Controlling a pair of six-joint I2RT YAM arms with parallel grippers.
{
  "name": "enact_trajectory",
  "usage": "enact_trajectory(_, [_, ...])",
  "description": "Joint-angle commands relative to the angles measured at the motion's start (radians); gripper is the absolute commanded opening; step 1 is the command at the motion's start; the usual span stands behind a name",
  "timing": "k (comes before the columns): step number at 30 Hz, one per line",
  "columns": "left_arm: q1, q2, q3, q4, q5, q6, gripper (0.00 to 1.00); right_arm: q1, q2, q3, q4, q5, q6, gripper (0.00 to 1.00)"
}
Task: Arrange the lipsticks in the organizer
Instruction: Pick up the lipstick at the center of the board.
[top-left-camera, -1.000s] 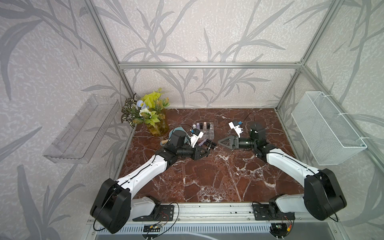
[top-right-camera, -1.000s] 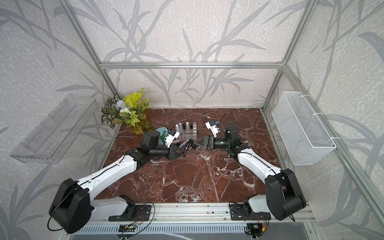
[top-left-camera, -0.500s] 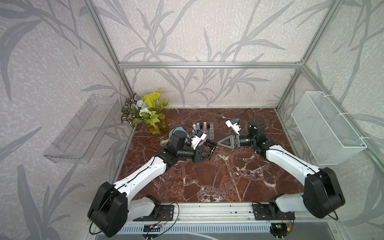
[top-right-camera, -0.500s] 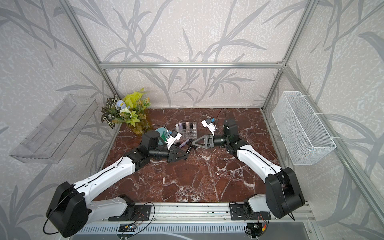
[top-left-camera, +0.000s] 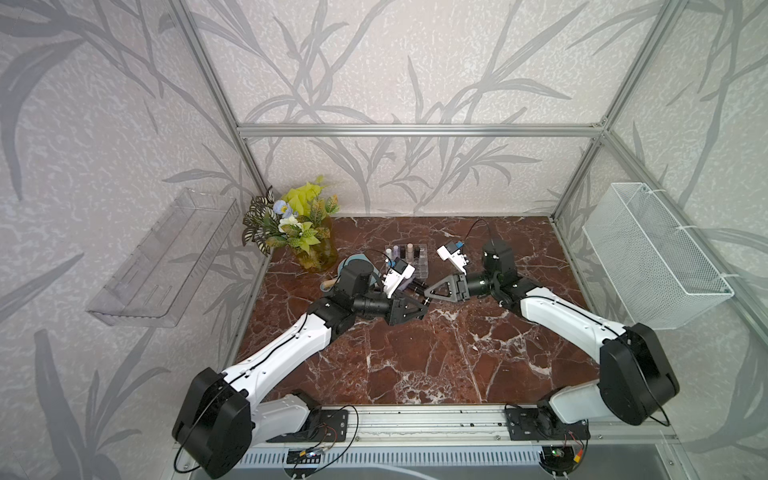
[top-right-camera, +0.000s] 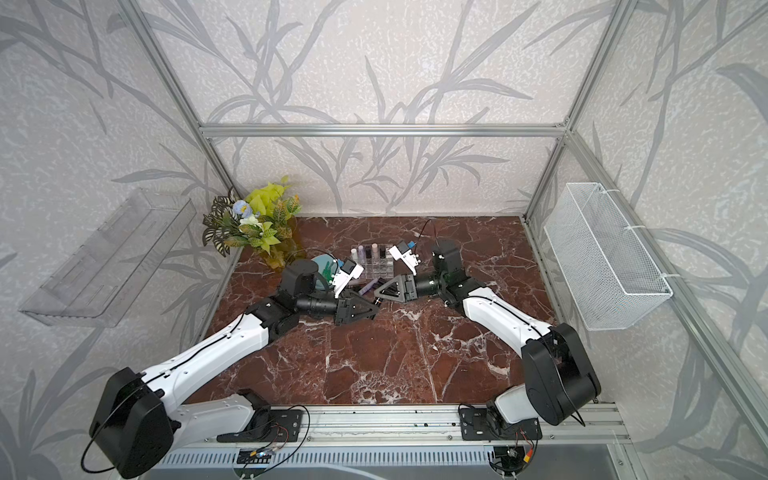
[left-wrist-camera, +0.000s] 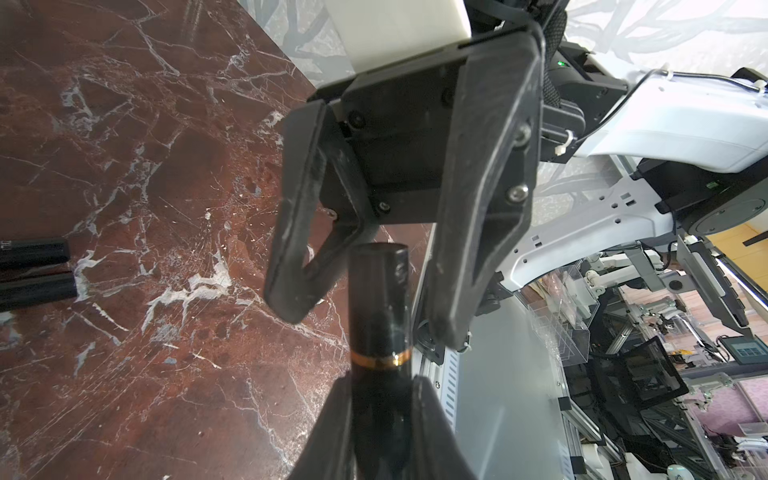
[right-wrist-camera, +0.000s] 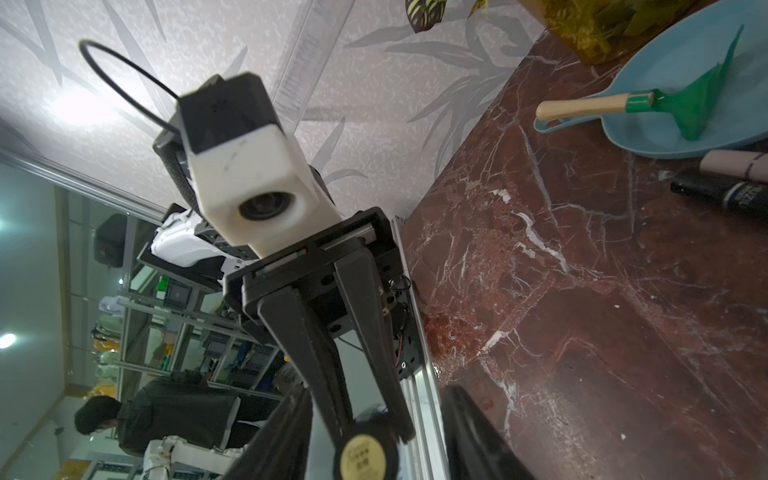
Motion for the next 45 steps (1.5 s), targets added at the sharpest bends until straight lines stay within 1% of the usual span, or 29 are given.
enact_trajectory(1, [-0.005, -0.024, 0.031, 0.014, 0.008, 0.013, 0.09, 0.001, 0.005, 0.027, 0.026, -0.007, -0.003, 0.46])
enact_trajectory(6, [-0.005, -0.020, 0.029, 0.001, -0.005, 0.027, 0.09, 0.003, -0.005, 0.009, 0.033, -0.009, -0.003, 0.39])
enact_trajectory(9, [-0.005, -0.019, 0.029, -0.004, -0.009, 0.031, 0.08, 0.003, -0.006, 0.003, 0.036, -0.009, -0.004, 0.33])
enact_trajectory(12, [-0.005, -0.023, 0.031, -0.009, -0.023, 0.030, 0.09, 0.003, -0.004, -0.001, 0.041, -0.009, -0.004, 0.24])
enact_trajectory(14, [-0.004, -0.028, 0.030, -0.019, -0.047, 0.033, 0.13, 0.004, -0.004, -0.003, 0.043, -0.007, -0.004, 0.18])
enact_trajectory(16, [-0.005, -0.030, 0.030, -0.023, -0.071, 0.034, 0.23, 0.003, -0.003, -0.003, 0.045, -0.007, -0.005, 0.14])
enact_trajectory(18, [-0.005, -0.036, 0.034, -0.025, -0.097, 0.032, 0.43, 0.002, -0.004, -0.002, 0.043, -0.003, -0.007, 0.12])
enact_trajectory(19, [-0.005, -0.040, 0.036, -0.021, -0.130, 0.029, 0.57, 0.001, -0.004, -0.002, 0.039, 0.002, -0.010, 0.12])
enact_trajectory(20, [-0.005, -0.045, 0.038, -0.012, -0.178, 0.024, 0.66, 0.000, -0.004, 0.001, 0.032, 0.013, -0.018, 0.12])
enact_trajectory(21, [-0.003, -0.046, 0.047, -0.008, -0.230, 0.023, 0.73, -0.002, -0.005, 0.003, 0.023, 0.026, -0.024, 0.12])
enact_trajectory(23, [0.002, -0.024, 0.092, -0.020, -0.363, 0.025, 0.80, -0.014, -0.002, 0.011, 0.003, 0.065, -0.036, 0.11])
enact_trajectory(26, [0.007, 0.038, 0.171, -0.008, -0.523, 0.031, 0.86, -0.027, -0.002, 0.045, -0.099, 0.189, -0.098, 0.11])
enact_trajectory(28, [0.007, 0.079, 0.222, 0.004, -0.634, 0.039, 0.86, -0.025, -0.004, 0.079, -0.186, 0.289, -0.160, 0.11])
enact_trajectory(30, [0.007, 0.118, 0.243, 0.061, -0.751, 0.049, 0.86, -0.026, -0.007, 0.115, -0.257, 0.410, -0.216, 0.11])
enact_trajectory(32, [0.008, 0.149, 0.230, 0.153, -0.838, 0.056, 0.86, -0.026, -0.003, 0.148, -0.301, 0.533, -0.255, 0.11])
enact_trajectory(35, [0.008, 0.194, 0.206, 0.273, -0.909, 0.060, 0.85, -0.025, 0.012, 0.178, -0.319, 0.715, -0.293, 0.11])
enact_trajectory(38, [0.008, 0.221, 0.167, 0.367, -0.940, 0.055, 0.85, -0.025, 0.046, 0.190, -0.299, 0.865, -0.307, 0.10])
enact_trajectory(41, [0.008, 0.223, 0.116, 0.439, -0.942, 0.054, 0.83, -0.025, 0.093, 0.191, -0.231, 0.949, -0.302, 0.10])
enact_trajectory(45, [0.006, 0.200, 0.012, 0.532, -0.955, 0.056, 0.83, -0.021, 0.172, 0.231, -0.162, 1.041, -0.301, 0.10])
